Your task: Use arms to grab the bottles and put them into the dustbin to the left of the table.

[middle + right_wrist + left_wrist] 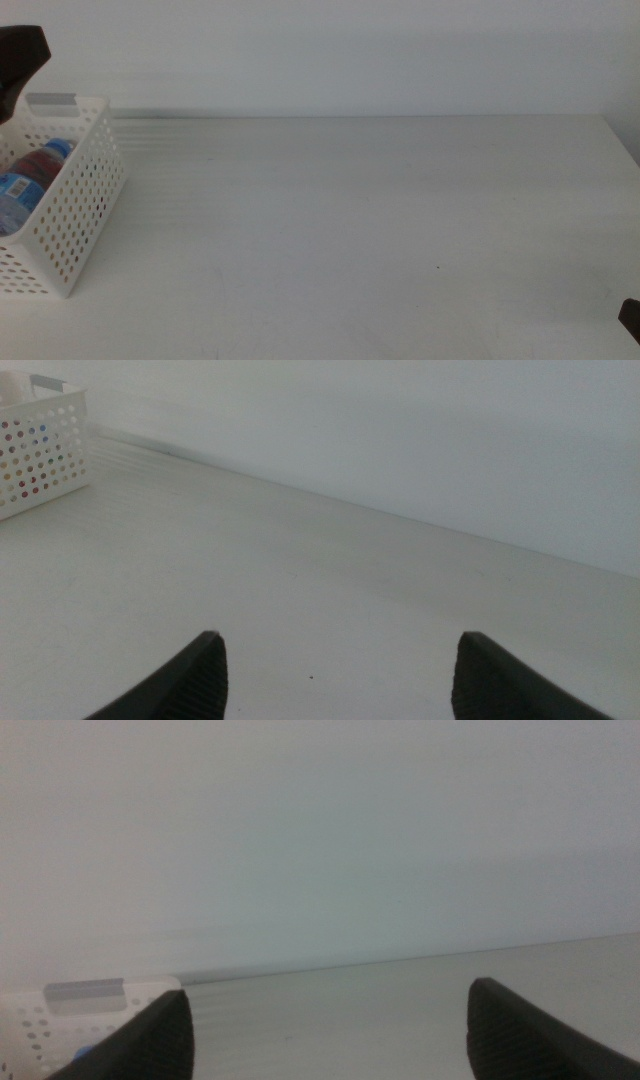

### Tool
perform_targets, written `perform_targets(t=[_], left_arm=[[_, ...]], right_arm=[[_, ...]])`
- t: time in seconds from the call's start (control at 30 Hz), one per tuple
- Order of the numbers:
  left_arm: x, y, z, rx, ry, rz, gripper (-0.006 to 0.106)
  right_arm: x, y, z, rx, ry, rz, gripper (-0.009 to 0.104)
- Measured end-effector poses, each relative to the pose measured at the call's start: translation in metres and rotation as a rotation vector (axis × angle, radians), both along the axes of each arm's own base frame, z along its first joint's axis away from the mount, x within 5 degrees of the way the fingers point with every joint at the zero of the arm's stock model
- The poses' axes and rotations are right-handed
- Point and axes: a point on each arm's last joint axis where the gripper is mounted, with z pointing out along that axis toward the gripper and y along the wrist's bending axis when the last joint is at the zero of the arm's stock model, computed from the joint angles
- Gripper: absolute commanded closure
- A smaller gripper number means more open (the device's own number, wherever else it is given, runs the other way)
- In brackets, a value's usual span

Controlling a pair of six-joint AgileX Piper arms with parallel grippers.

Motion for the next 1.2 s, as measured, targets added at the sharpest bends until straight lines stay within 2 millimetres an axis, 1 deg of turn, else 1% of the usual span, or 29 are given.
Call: perform_targets(t=[0.1,0.23,0.33,0.43,0.6,0.7,0.87,1.0,1.1,1.2], left_arm=[[-0.001,0.0,-0.005,0.0,0.005,0.002,0.012],[-0.012,0.002,-0.023,0.033,0.022,0.009,0.012],[-0.027,0.005,-0.047,0.074,0.037,0.017,0.012],[-0.045,0.008,-0.073,0.096,0.044,0.02,0.012],[-0.077,0.011,-0.119,0.101,0.021,0.023,0.012],[-0.089,0.012,-0.146,0.102,0.011,0.024,0.012],[-0.099,0.013,-0.187,0.107,0.008,0.025,0.012],[-0.097,0.013,-0.223,0.116,0.091,0.02,0.012],[-0.096,0.013,-0.235,0.123,0.128,0.018,0.012],[-0.096,0.013,-0.235,0.122,0.122,0.02,0.012]], right_arm=[[0.0,0.0,0.0,0.0,0.0,0.0,0.036],[0.001,-0.003,0.0,0.0,0.001,-0.049,0.036],[0.004,-0.008,-0.006,0.015,0.02,-0.138,0.036],[0.005,-0.013,-0.017,0.048,0.053,-0.236,0.036],[-0.003,-0.02,-0.039,0.076,0.039,-0.339,0.036],[-0.008,-0.022,-0.049,0.083,0.009,-0.37,0.036],[-0.007,-0.023,-0.063,0.076,0.037,-0.388,0.036],[-0.006,-0.023,-0.066,0.073,0.043,-0.388,0.036],[-0.006,-0.023,-0.067,0.066,0.043,-0.39,0.036],[-0.006,-0.023,-0.067,0.066,0.042,-0.39,0.036]])
